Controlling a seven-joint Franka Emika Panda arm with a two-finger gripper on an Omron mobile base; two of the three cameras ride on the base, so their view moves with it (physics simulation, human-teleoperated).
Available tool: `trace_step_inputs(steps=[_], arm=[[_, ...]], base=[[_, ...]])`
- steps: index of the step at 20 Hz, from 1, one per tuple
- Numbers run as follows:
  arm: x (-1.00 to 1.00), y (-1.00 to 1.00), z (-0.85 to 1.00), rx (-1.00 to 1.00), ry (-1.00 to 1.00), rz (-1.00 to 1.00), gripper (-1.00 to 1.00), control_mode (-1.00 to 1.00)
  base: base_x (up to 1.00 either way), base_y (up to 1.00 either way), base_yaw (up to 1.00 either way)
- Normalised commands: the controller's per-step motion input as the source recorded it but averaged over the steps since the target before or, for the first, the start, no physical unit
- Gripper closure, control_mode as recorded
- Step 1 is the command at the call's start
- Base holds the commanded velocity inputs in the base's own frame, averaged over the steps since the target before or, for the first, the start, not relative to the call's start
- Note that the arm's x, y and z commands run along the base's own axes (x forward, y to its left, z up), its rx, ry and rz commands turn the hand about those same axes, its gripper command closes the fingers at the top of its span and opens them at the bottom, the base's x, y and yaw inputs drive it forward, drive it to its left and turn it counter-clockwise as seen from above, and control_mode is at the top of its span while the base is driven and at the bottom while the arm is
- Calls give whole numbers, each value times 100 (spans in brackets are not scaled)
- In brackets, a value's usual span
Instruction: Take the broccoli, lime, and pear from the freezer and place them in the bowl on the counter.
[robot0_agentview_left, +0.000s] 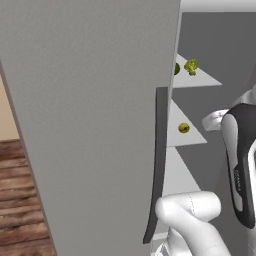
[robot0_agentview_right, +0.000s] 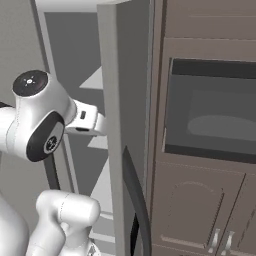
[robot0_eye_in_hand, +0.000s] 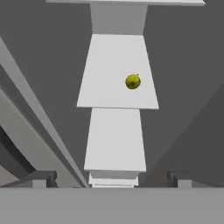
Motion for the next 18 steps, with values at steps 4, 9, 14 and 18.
trace_step_inputs(steps=[4,9,14,18], arm=[[1,-8,8,-10,-3,0,-100,-100],[26,-18,20,0,-6,-1,-100,-100],[31,-5,9,0,-13,-1,-100,-100],[44,-4,14,0,-7,-1,-100,-100]], base=[[0,0,0],[0,0,0],[0,0,0],[0,0,0]])
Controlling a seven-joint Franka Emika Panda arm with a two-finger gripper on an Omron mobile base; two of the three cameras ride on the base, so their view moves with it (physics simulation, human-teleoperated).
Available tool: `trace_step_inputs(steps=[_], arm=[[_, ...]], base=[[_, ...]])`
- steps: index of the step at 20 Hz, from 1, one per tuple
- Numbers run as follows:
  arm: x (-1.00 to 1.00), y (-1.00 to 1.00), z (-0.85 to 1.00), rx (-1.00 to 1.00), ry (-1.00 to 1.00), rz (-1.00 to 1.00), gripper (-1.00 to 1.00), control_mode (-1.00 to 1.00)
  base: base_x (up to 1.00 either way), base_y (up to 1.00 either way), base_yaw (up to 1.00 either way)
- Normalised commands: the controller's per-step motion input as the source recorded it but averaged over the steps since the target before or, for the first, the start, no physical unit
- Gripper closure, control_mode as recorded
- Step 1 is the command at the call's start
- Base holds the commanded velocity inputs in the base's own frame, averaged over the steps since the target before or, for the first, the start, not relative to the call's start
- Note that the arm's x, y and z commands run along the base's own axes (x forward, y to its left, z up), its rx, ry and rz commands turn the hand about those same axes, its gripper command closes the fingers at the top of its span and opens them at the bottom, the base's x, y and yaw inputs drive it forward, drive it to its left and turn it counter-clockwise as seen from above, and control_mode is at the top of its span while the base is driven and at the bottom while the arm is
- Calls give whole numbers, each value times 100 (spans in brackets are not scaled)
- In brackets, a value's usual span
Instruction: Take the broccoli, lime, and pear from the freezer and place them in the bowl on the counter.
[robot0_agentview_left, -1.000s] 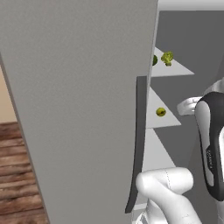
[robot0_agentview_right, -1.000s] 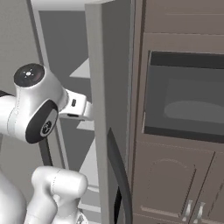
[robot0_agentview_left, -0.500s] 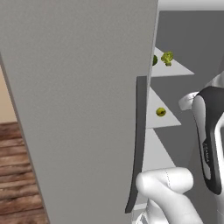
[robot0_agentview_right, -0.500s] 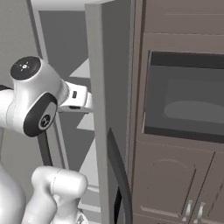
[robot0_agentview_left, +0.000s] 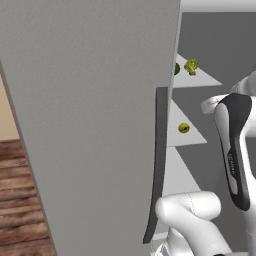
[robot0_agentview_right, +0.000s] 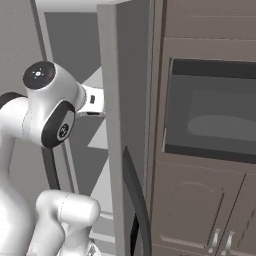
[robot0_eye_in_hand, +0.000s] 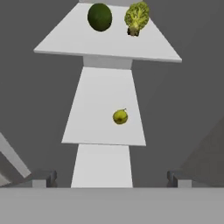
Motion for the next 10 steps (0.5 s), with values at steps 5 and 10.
trace_step_inputs(steps=[5,10], arm=[[50,-5,5,0,-5,0,-100,-100],[51,-8,4,0,-4,0,-100,-100]], base=[[0,0,0],[0,0,0]])
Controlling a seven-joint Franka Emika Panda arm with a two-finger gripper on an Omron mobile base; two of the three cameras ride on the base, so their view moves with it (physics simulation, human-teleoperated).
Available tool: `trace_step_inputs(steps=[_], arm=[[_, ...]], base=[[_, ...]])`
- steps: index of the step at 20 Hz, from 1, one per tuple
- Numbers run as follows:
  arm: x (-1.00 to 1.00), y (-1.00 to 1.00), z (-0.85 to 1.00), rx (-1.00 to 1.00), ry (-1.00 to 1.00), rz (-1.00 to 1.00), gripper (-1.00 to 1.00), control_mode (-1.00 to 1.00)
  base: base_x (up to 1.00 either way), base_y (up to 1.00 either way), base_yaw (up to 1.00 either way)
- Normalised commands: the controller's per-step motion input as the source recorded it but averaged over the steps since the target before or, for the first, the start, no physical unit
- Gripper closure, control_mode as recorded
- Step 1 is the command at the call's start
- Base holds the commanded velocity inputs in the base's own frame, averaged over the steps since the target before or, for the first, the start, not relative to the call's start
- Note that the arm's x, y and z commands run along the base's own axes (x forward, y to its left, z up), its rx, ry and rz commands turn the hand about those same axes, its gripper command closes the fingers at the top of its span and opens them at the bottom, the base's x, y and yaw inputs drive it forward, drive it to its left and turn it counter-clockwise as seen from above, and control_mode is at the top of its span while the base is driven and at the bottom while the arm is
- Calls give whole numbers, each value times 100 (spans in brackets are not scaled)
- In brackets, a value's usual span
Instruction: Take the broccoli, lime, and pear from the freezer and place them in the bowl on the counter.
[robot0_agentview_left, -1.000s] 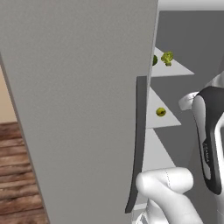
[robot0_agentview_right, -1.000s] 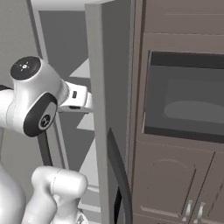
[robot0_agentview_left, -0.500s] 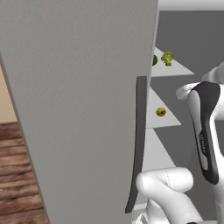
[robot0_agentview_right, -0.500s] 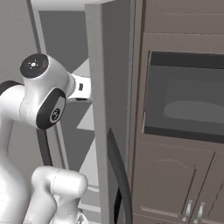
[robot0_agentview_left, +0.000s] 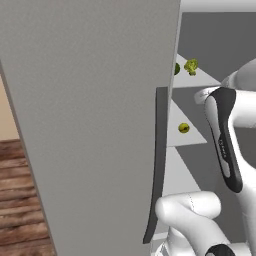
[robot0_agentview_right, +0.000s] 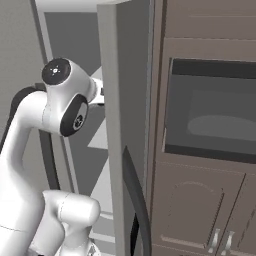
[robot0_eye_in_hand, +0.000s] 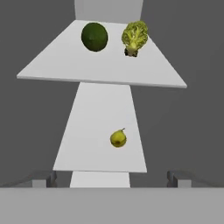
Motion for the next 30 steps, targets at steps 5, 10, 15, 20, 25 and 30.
trace_step_inputs(steps=[5,10,15,20,25,30], arm=[[47,-10,1,0,-1,0,-100,-100],[49,-13,0,0,0,0,-100,-100],[53,-10,2,0,0,0,-100,-100],[43,-1,9,0,-5,-1,-100,-100],[41,0,9,0,-7,-6,-100,-100],[44,-1,10,0,-3,-9,-100,-100]], base=[[0,0,0],[0,0,0],[0,0,0],[0,0,0],[0,0,0],[0,0,0]])
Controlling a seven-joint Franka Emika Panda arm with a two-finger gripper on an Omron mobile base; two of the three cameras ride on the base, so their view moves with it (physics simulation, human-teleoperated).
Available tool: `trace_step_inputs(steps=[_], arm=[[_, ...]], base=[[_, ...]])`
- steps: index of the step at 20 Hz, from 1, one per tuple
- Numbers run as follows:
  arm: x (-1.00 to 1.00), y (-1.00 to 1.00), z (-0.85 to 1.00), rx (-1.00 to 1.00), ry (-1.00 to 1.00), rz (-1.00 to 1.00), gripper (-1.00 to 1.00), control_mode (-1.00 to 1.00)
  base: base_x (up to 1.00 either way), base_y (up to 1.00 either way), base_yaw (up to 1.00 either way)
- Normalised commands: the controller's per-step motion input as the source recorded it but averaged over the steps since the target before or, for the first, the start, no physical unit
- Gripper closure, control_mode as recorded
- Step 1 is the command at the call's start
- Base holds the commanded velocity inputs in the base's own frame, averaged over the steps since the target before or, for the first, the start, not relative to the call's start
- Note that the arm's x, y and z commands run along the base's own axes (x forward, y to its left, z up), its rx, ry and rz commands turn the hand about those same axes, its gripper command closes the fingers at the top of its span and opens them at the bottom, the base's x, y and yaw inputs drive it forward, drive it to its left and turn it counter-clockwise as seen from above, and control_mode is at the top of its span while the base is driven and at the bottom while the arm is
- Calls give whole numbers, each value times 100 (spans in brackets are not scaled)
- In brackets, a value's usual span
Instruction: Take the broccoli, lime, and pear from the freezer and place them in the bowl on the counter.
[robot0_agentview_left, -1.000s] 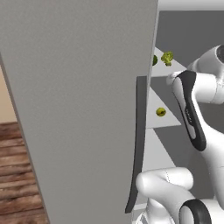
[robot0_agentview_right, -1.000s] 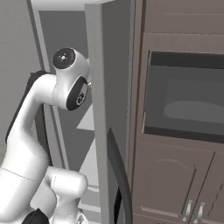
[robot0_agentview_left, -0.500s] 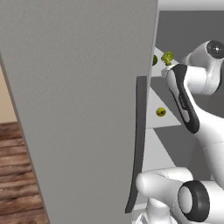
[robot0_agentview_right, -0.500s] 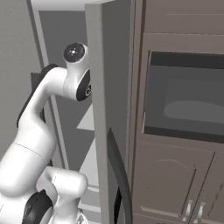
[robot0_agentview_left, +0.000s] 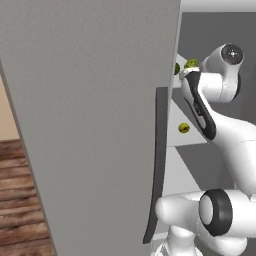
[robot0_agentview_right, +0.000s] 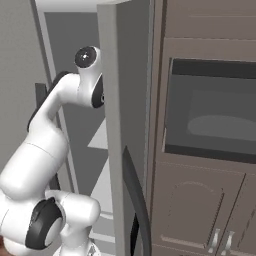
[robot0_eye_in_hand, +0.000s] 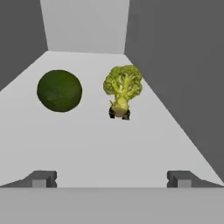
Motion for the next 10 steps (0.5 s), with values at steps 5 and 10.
trace_step_inputs(steps=[5,10], arm=[[54,-6,7,1,0,-9,-100,-100],[52,-13,1,0,0,-2,-100,-100]], base=[[0,0,0],[0,0,0]])
